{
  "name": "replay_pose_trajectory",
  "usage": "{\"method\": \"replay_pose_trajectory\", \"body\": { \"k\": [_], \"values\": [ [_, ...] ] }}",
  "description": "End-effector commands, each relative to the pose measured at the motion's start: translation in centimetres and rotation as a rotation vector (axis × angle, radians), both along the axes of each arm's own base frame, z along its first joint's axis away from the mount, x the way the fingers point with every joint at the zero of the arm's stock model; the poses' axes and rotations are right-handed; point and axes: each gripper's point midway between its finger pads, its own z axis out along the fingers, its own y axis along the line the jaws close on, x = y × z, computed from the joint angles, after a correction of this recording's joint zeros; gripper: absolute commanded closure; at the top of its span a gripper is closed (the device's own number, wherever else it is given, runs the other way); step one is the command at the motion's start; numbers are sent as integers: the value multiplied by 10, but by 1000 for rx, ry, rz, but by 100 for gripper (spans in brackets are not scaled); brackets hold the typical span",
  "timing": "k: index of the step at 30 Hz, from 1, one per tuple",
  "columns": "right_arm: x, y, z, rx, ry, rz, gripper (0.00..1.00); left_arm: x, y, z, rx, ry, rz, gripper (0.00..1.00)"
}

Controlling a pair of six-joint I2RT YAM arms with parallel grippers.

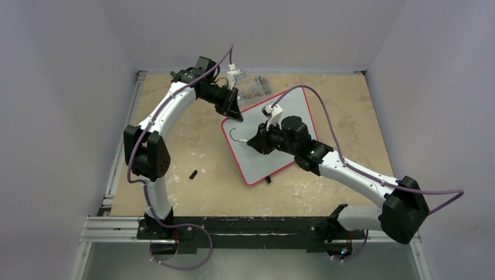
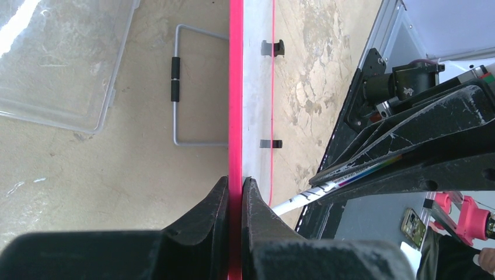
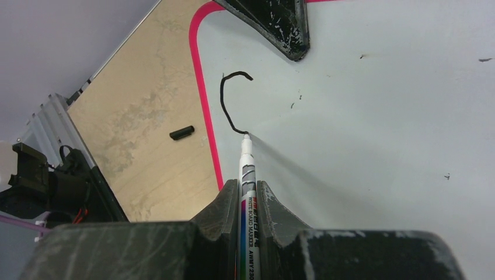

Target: Write a sentence on the whiteboard

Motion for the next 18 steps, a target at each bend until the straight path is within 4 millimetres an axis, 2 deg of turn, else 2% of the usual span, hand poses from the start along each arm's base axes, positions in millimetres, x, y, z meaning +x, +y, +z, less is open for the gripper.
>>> {"method": "replay_pose_trajectory", "body": {
  "k": [1, 12, 18],
  "values": [
    [7, -12, 8, -24, -50, -58, 100, -14, -4, -8, 65, -62, -65, 100],
    [17, -12, 28, -27, -86, -87, 100, -16, -4, -7, 69, -65, -68, 100],
    [8, -12, 46, 23, -98, -62, 100, -17, -4, -8, 80, -71, -68, 100]
  ]
}}
